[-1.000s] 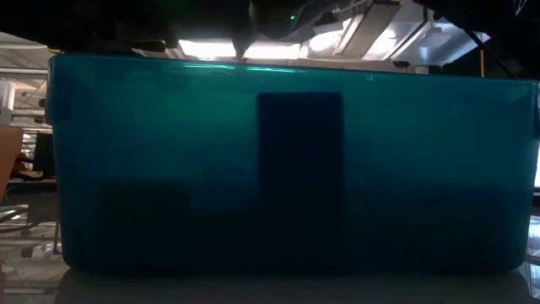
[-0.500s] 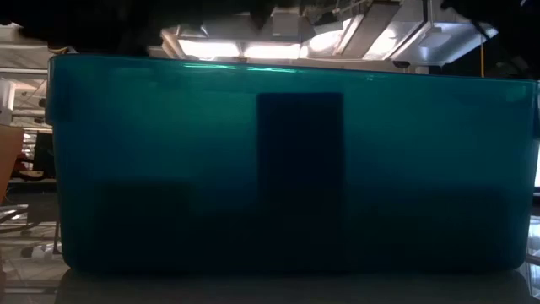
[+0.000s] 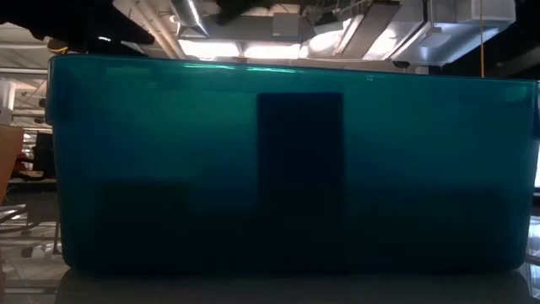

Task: Sort blocks by size
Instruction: Put the orange rectangular block into the yellow bin

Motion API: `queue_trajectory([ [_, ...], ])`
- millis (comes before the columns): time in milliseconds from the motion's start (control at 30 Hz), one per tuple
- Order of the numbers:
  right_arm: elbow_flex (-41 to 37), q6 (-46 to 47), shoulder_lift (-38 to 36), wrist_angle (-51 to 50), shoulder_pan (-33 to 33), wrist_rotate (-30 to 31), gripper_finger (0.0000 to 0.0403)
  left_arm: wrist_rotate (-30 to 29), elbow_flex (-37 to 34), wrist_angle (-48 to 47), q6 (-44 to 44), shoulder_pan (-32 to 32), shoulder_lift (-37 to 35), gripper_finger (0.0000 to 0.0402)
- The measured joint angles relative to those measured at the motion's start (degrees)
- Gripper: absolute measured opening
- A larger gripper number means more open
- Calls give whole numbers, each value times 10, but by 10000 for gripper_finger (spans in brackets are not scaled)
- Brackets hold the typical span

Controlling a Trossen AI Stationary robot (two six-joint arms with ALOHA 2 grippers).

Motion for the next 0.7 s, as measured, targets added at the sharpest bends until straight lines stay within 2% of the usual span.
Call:
queue_trajectory([
  [133,-39,16,-27,-39,7,86,177,0,0,-2,-20,20,3,250],
  [267,-154,39,-87,11,-23,131,177,0,5,-24,-23,48,20,250],
  [400,-322,75,-193,119,-65,160,177,-2,45,-115,-61,96,56,250],
  [567,-529,108,-337,315,-104,180,177,-3,90,-259,-132,176,109,250],
  [700,-657,125,-415,468,-122,181,177,-1,93,-292,-161,250,151,250],
])
